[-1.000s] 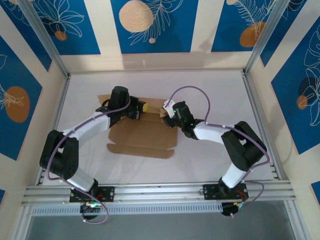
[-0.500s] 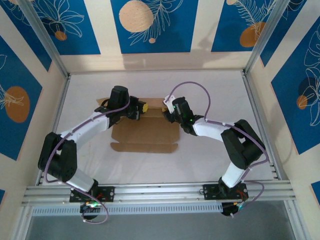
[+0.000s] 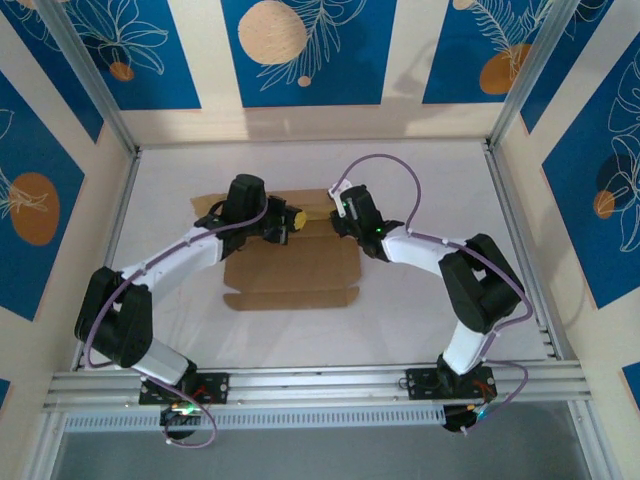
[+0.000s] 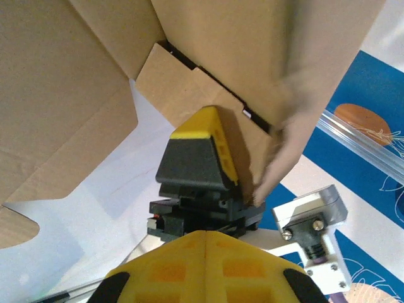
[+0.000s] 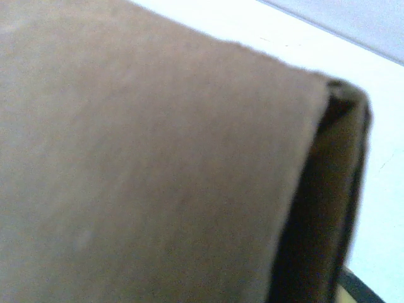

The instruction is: Fold the paper box

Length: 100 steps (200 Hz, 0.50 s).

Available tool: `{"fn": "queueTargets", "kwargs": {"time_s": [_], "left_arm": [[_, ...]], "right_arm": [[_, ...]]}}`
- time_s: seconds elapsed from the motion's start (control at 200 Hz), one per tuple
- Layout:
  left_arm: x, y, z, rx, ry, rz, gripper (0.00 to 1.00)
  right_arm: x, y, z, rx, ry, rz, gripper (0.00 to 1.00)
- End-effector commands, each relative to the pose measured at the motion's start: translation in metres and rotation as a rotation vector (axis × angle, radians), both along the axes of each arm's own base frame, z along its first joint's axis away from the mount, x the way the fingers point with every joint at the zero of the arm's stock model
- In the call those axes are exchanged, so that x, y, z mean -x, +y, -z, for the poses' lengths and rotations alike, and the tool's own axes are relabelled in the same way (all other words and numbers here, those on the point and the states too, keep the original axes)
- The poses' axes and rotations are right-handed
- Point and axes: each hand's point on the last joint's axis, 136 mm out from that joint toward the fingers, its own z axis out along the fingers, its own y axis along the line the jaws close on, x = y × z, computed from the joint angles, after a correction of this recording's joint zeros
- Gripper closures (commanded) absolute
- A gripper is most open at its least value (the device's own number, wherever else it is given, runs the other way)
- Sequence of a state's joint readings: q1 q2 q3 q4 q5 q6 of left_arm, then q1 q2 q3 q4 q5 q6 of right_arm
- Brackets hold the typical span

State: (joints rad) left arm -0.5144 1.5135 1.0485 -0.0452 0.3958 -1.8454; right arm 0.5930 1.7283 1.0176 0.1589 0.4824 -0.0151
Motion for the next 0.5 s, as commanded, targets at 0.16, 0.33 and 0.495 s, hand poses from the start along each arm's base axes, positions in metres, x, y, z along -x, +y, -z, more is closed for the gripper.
{"fn": "queueTargets", "kwargs": {"time_s": [0.16,0.33,0.495], "left_arm": [[0.012,-0.006,-0.011,0.035,0.007,-0.013,1.00],[0.014,-0.010,-0.007,0.032,0.011,-0.013,1.00],[0.016,-0.014,-0.003,0.033,0.010,-0.018,1.00]], "right_arm": [[-0.014,-0.014,0.001,0.015,0.023,0.128,0.80],[-0.019,-0.019,0.007,0.071,0.009,0.158,0.80],[-0.025,-0.025,0.015,0.121,0.017,0.206,0.84]]}}
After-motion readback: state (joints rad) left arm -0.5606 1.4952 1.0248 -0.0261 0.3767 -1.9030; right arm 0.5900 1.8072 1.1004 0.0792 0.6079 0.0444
